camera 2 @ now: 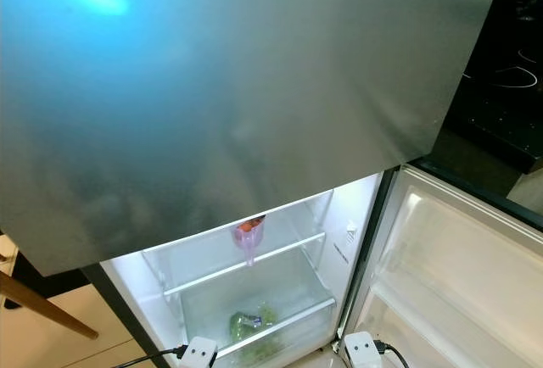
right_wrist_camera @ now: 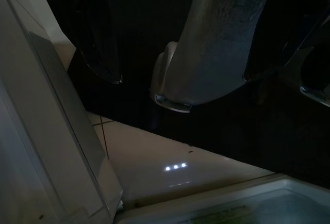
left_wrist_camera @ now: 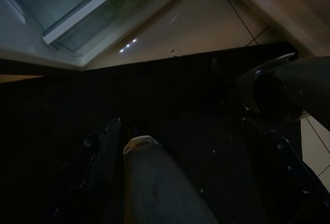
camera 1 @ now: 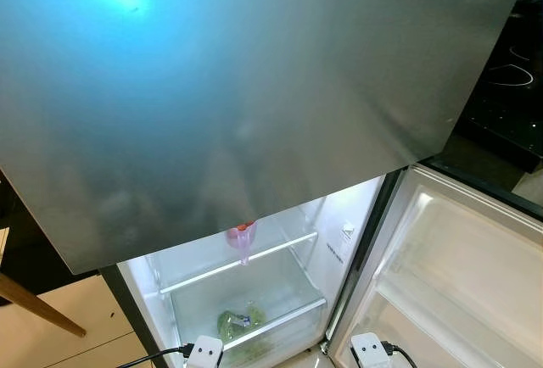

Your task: Restocking fridge

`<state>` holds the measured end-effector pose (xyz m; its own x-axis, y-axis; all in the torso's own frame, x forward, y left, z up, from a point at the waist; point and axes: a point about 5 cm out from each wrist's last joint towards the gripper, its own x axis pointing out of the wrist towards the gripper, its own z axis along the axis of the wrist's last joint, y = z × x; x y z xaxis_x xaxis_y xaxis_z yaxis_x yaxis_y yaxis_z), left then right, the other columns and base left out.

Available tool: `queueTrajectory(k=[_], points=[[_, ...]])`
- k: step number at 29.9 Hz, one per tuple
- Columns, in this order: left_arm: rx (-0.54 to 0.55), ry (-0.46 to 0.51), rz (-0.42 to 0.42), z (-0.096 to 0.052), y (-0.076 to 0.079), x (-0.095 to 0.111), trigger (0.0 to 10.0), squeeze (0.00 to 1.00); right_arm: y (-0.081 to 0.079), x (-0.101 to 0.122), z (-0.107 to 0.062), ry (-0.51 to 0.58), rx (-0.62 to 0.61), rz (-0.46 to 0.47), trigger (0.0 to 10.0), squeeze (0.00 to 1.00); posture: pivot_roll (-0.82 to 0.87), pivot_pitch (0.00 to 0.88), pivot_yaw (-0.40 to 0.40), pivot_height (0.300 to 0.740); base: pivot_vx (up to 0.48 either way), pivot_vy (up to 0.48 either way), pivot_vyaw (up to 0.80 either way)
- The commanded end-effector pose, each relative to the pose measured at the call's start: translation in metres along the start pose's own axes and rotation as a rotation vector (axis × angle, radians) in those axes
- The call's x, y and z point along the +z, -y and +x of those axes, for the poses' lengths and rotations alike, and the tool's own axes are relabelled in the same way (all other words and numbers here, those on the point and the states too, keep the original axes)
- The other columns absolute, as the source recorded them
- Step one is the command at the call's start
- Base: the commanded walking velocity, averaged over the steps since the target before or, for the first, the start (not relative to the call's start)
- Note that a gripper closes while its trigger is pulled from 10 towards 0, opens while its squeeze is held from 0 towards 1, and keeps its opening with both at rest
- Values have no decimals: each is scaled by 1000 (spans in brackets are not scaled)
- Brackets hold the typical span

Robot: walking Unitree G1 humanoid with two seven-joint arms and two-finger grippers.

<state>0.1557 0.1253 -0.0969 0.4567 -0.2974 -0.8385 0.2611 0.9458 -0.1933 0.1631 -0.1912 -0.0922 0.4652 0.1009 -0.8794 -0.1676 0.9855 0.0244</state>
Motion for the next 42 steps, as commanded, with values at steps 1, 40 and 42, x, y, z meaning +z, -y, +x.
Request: queueTrajectory(k=[1,40,42], points=[[0,-19,-2,0,1,-4,10000,0,-1,-3,0,-12,2,3,10000,0,-43,0,-32,740,0,0,0],[-1,-21,0,0,1,-4,10000,0,-1,-4,0,-13,1,0,10000,0,-43,0,-34,740,0,0,0],[-1,-22,1,0,1,-4,10000,0,-1,-4,0,-13,1,-1,10000,0,-43,0,-34,740,0,0,0]])
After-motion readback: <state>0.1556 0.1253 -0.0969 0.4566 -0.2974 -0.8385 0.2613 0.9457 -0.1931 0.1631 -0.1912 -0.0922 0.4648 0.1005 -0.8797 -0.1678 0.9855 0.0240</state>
